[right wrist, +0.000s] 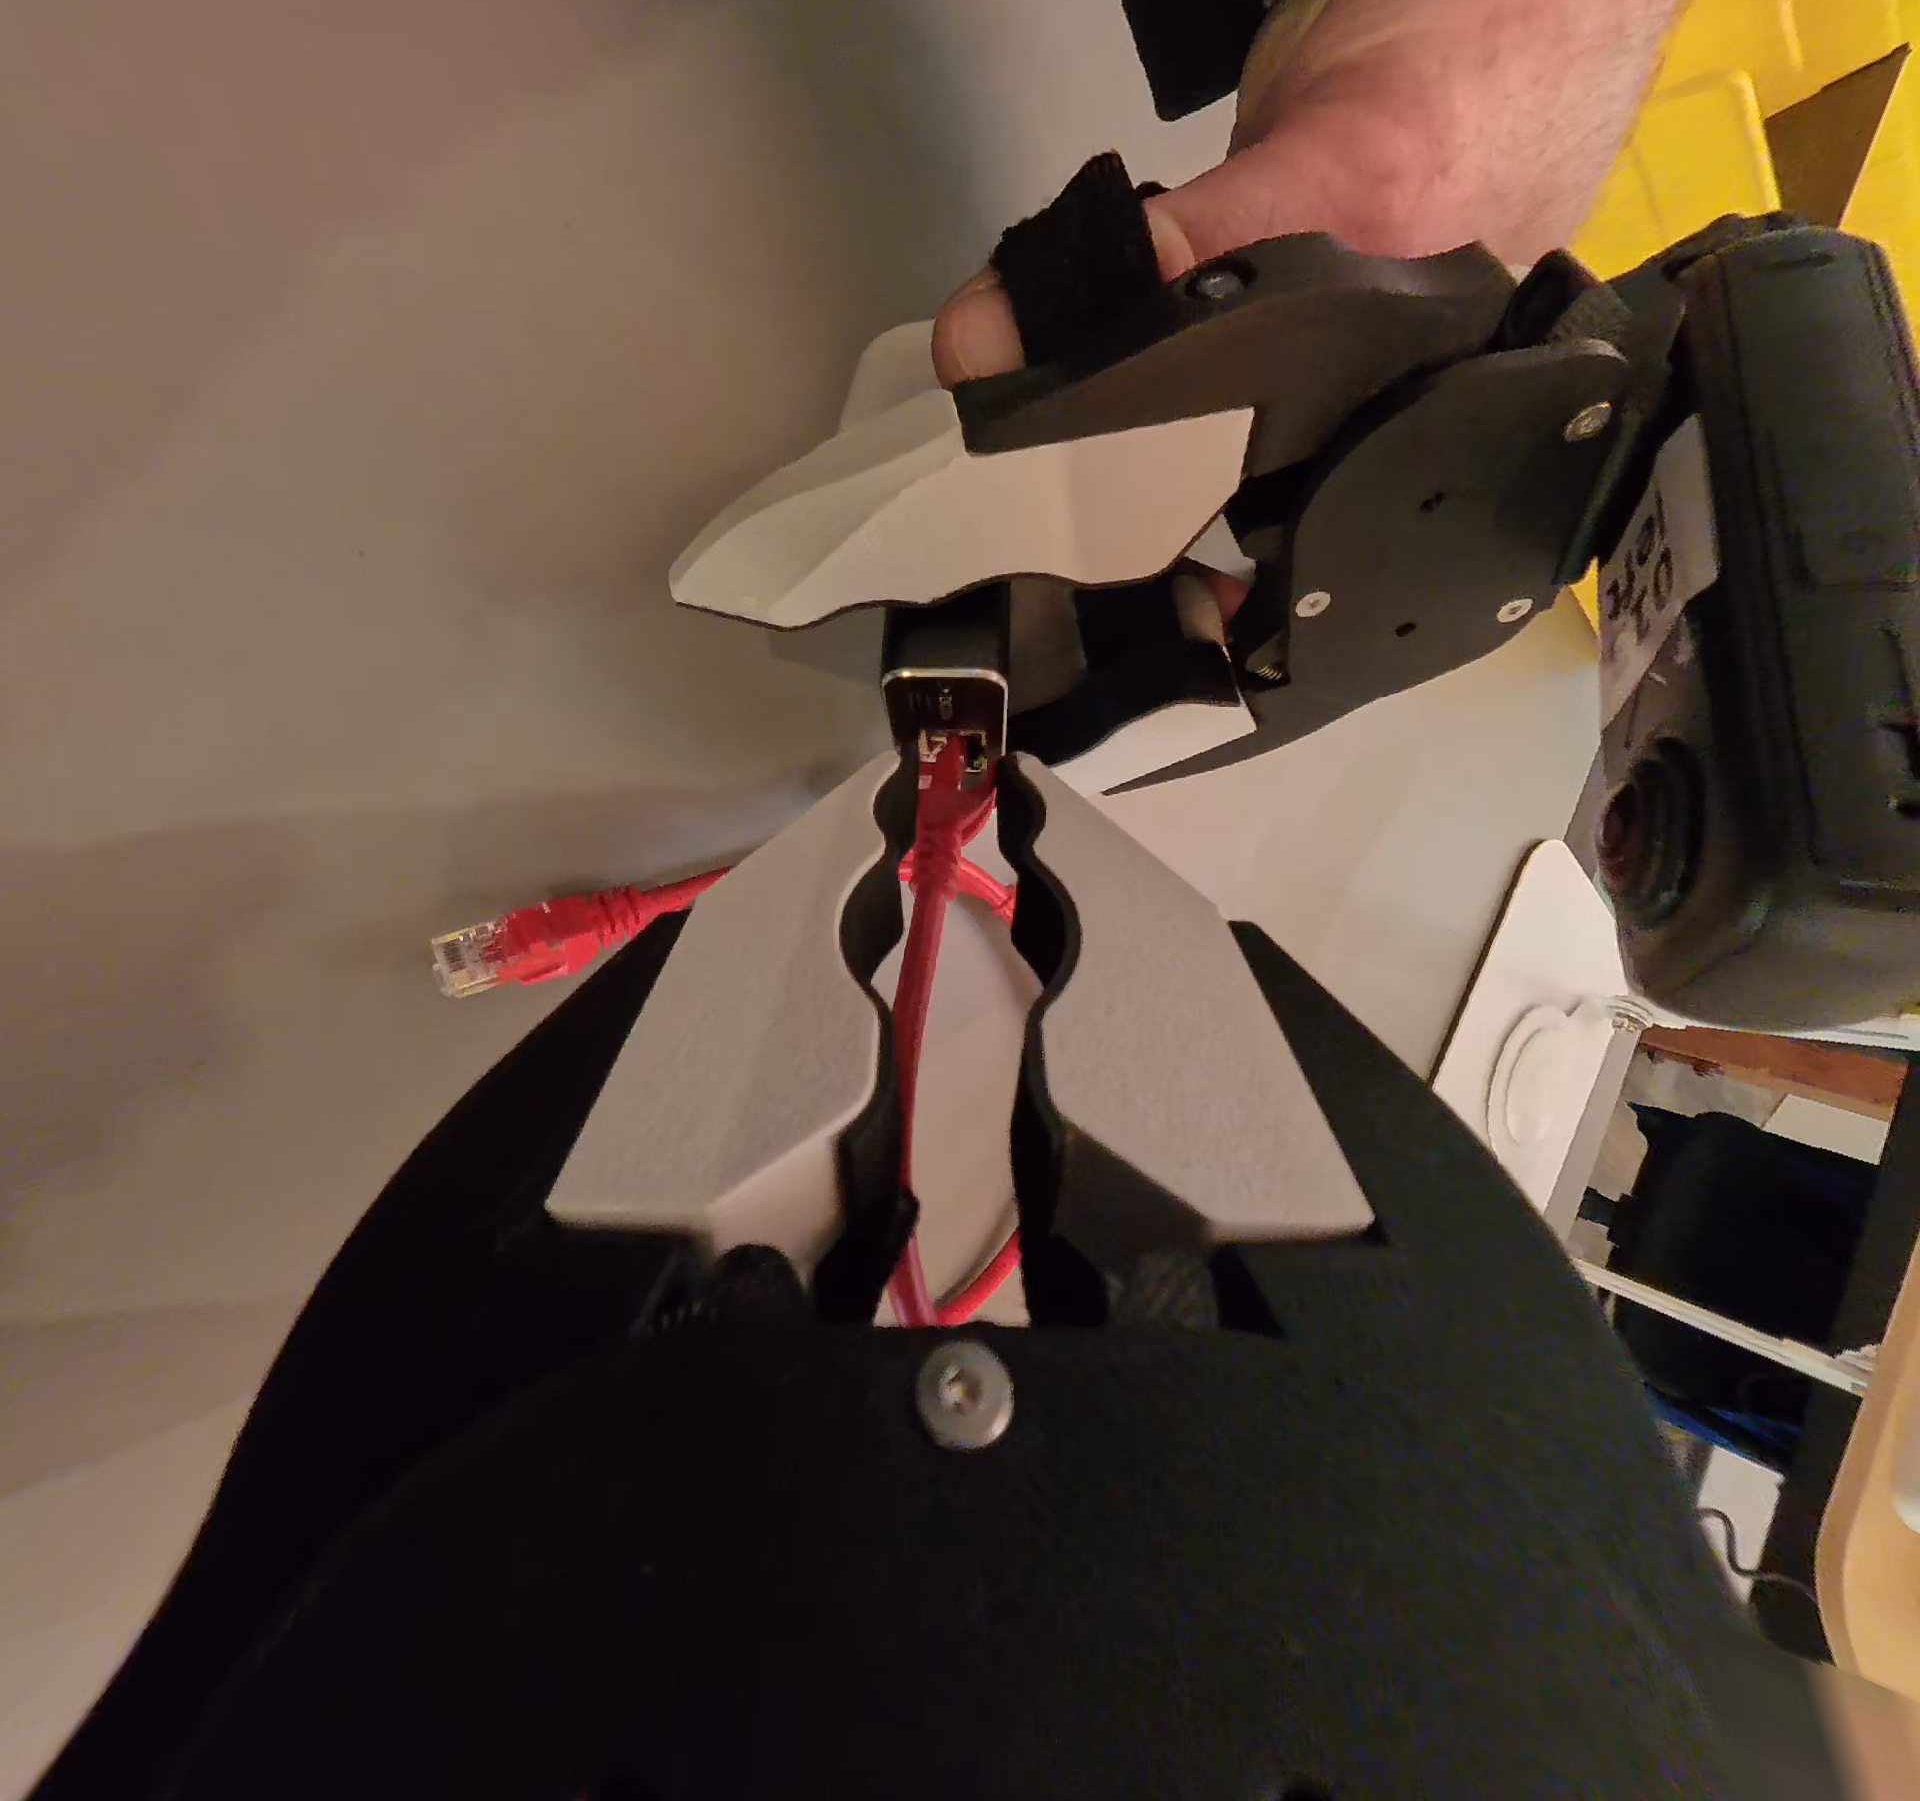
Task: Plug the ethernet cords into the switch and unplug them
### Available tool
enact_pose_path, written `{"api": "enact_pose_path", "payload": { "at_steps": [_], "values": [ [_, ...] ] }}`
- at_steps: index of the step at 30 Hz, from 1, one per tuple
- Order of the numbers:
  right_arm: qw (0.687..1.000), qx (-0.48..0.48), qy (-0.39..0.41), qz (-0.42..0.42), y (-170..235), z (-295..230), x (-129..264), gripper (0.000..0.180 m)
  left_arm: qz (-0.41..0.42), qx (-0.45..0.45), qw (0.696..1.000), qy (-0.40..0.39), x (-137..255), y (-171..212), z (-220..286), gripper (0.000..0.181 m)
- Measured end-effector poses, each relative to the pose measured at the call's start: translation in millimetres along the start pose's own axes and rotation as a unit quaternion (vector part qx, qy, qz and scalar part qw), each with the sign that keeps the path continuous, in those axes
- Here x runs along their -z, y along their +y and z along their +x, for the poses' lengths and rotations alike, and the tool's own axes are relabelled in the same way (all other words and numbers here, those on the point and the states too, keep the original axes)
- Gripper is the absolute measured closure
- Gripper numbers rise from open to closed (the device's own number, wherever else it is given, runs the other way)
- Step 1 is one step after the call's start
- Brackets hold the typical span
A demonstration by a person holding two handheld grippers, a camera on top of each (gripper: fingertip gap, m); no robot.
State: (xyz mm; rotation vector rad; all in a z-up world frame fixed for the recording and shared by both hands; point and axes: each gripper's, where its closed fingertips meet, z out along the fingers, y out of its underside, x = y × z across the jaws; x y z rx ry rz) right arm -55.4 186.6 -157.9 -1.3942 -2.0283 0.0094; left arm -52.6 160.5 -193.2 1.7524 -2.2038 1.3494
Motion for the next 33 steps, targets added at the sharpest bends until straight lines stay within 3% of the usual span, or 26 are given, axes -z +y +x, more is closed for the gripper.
{"api": "enact_pose_path", "payload": {
  "at_steps": [18,25,33],
  "values": [
    [0.999,0.005,-0.022,-0.026,-1,-5,5,0.169,0.007,-0.021,1.000,0.007,0,-6,6,0.112],
    [0.996,0.048,-0.053,-0.051,-1,-8,4,0.170,0.008,-0.023,1.000,0.009,-2,-4,7,0.112],
    [0.998,0.051,-0.010,-0.026,-7,2,14,0.169,0.043,-0.058,0.997,0.004,5,-15,12,0.108]
  ]
}}
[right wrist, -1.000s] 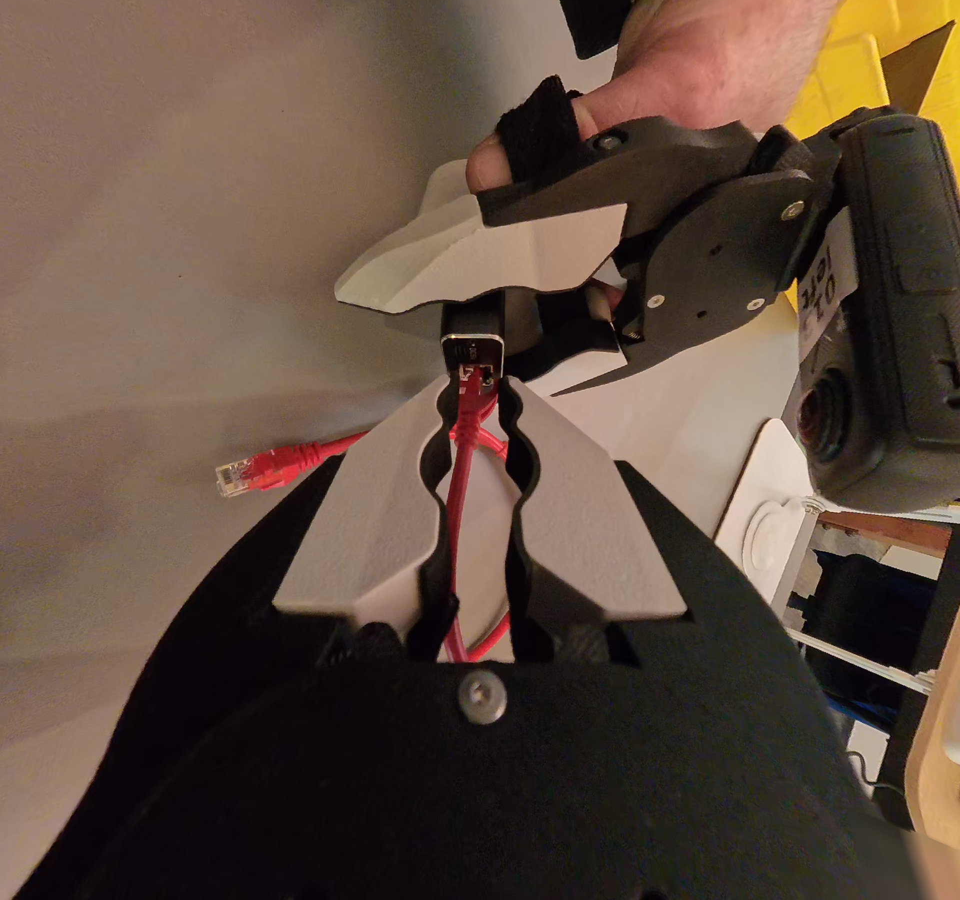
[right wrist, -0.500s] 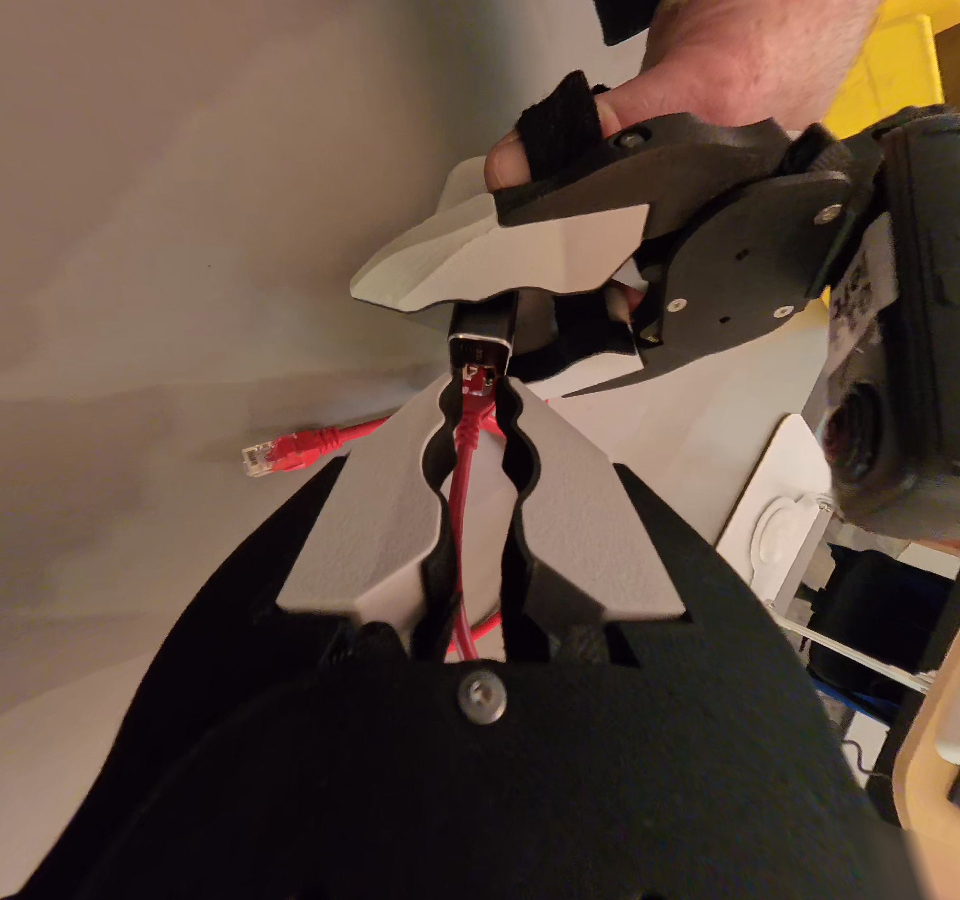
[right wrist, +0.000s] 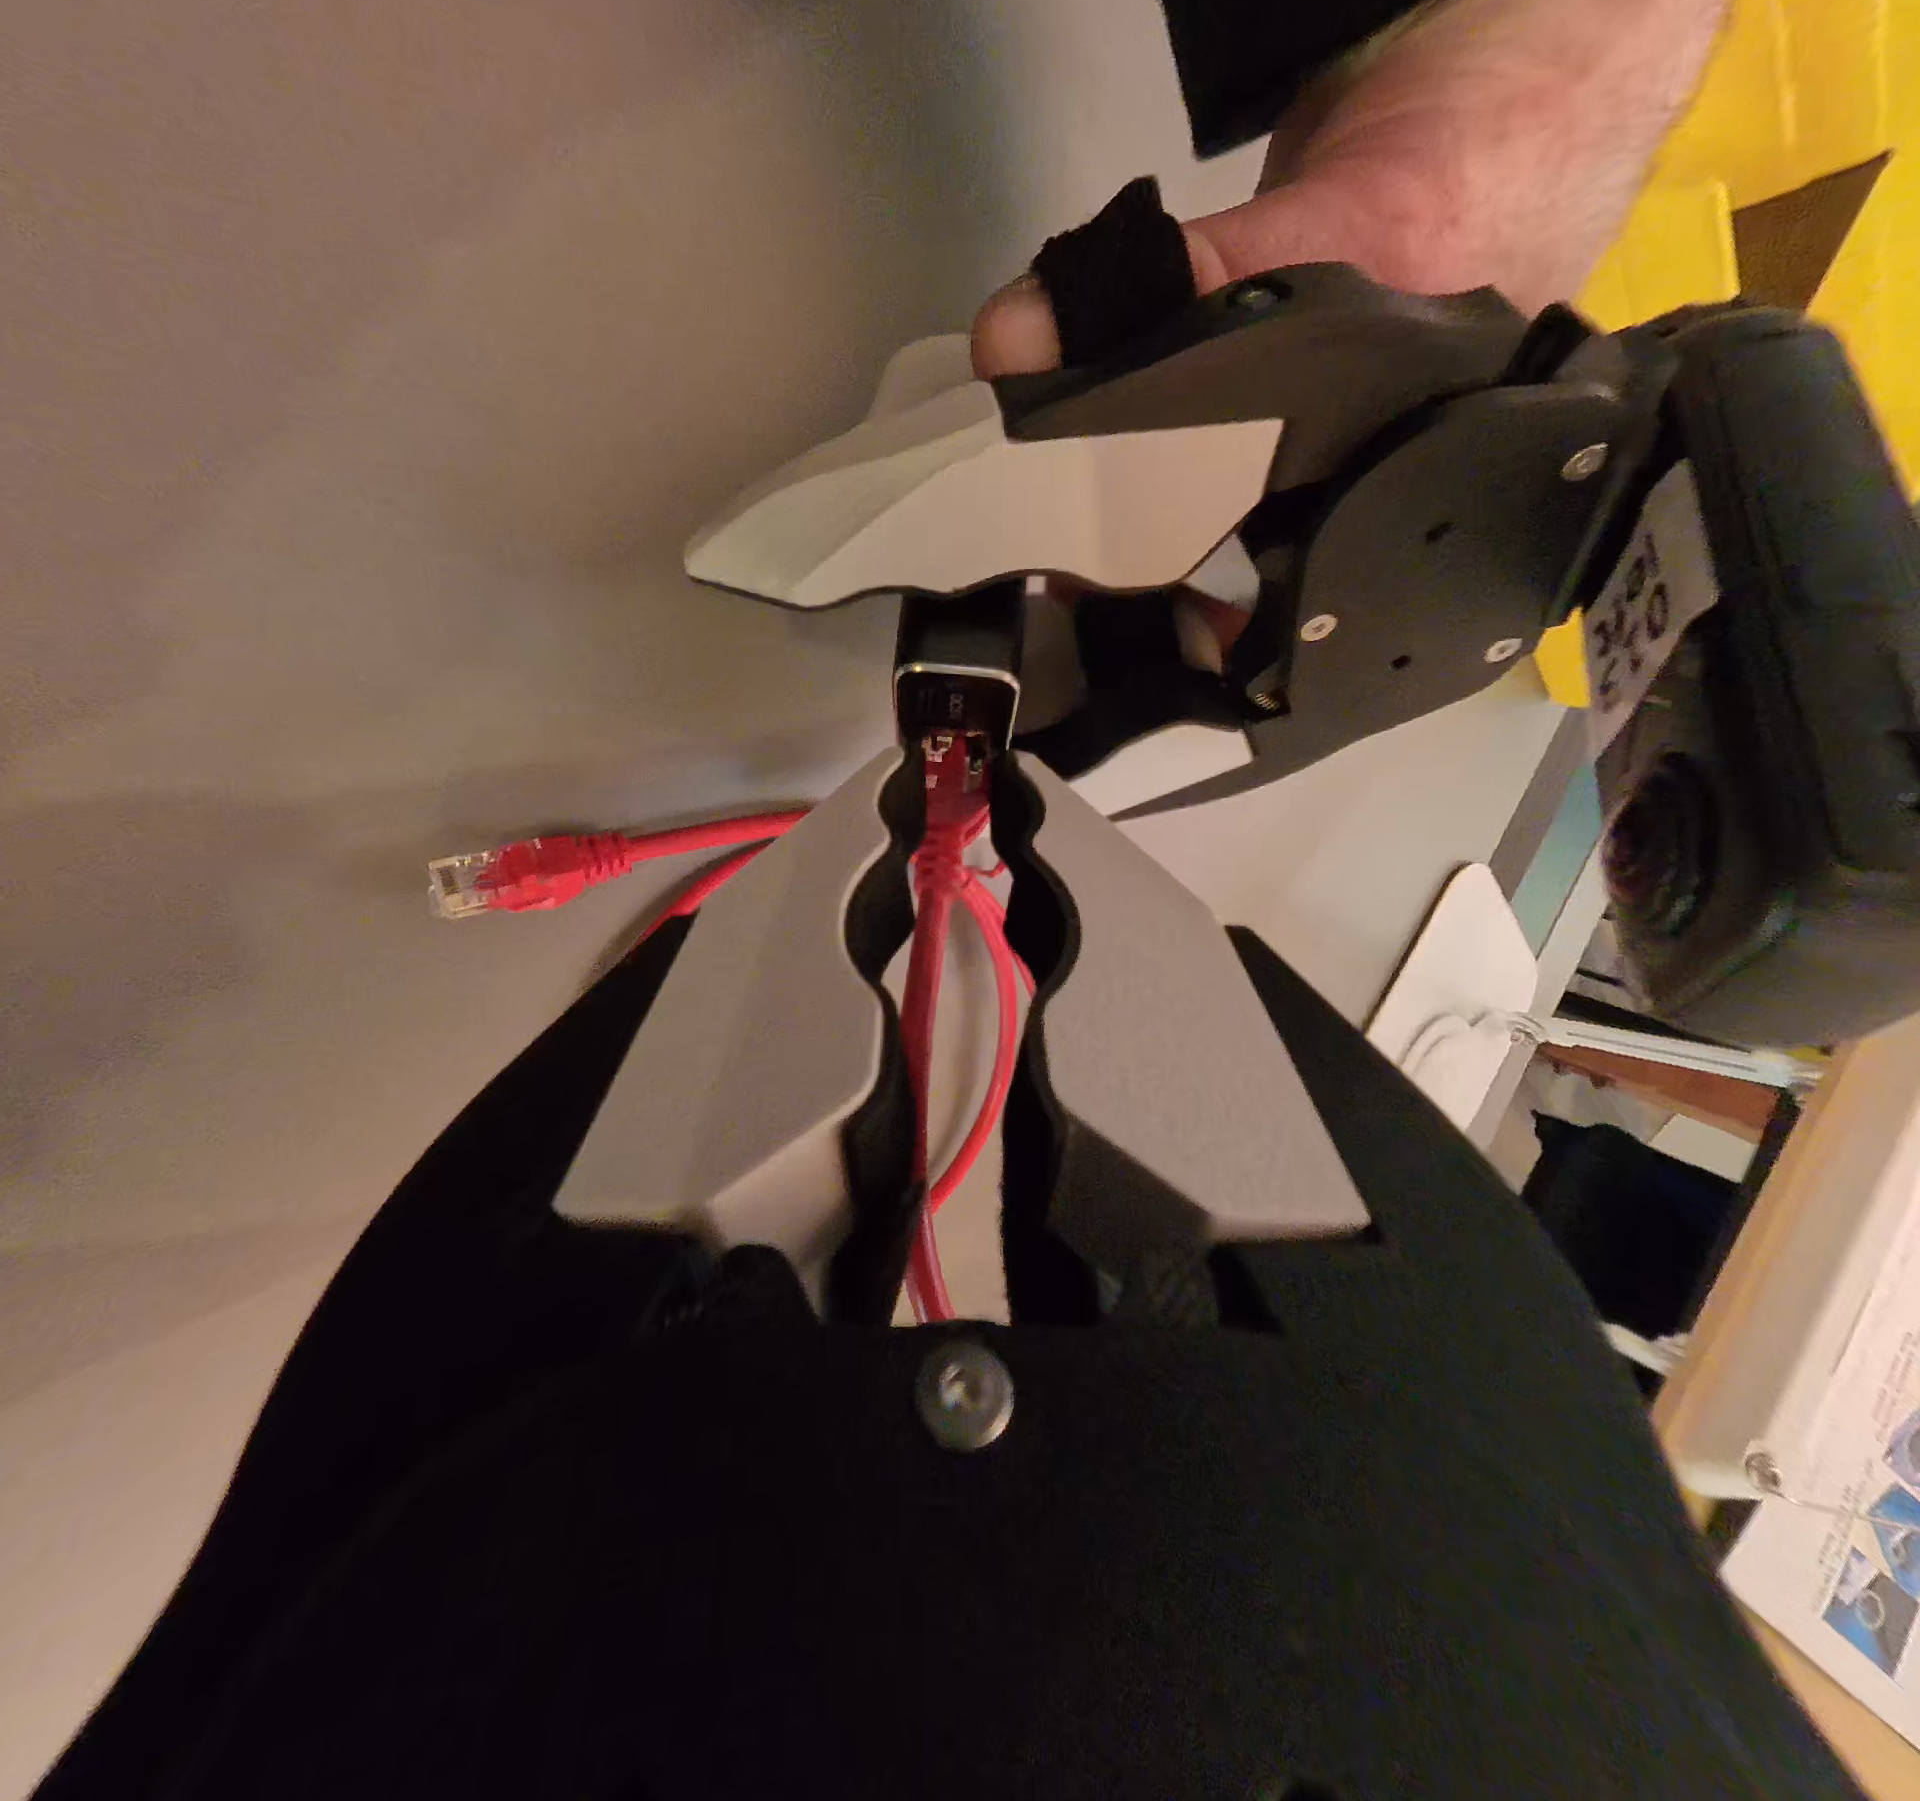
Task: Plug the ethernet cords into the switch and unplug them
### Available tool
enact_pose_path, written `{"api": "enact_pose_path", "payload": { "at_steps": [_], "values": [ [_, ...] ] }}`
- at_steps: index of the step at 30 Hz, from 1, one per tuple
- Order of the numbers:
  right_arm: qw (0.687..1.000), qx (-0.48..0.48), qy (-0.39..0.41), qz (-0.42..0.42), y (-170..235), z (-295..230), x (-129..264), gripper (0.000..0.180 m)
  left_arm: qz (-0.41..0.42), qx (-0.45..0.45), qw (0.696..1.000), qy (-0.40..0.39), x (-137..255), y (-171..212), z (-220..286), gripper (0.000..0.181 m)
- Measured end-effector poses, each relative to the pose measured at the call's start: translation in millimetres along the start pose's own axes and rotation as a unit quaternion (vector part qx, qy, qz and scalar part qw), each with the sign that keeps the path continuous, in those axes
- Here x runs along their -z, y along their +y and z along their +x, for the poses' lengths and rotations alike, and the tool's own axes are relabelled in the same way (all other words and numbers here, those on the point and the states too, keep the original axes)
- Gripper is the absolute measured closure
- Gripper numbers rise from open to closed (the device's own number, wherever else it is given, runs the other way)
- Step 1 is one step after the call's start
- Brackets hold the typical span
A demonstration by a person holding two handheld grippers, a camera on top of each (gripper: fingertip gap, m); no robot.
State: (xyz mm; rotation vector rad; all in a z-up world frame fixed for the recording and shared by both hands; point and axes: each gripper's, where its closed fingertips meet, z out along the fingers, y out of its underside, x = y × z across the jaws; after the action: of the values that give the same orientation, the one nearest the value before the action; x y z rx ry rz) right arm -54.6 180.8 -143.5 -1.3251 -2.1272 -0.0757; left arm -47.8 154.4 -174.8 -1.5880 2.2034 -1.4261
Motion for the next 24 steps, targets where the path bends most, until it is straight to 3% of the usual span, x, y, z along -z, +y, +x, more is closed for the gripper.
{"api": "enact_pose_path", "payload": {
  "at_steps": [11,19,24],
  "values": [
    [1.000,0.009,0.021,0.017,-11,5,8,0.170,0.006,-0.039,0.999,0.006,-3,-10,9,0.103],
    [0.999,0.018,-0.011,0.039,-18,-4,15,0.170,0.030,-0.055,0.997,0.042,-9,-14,21,0.102],
    [1.000,0.018,0.011,-0.002,-8,1,15,0.170,0.021,-0.043,0.999,0.012,-7,-10,7,0.102]
  ]
}}
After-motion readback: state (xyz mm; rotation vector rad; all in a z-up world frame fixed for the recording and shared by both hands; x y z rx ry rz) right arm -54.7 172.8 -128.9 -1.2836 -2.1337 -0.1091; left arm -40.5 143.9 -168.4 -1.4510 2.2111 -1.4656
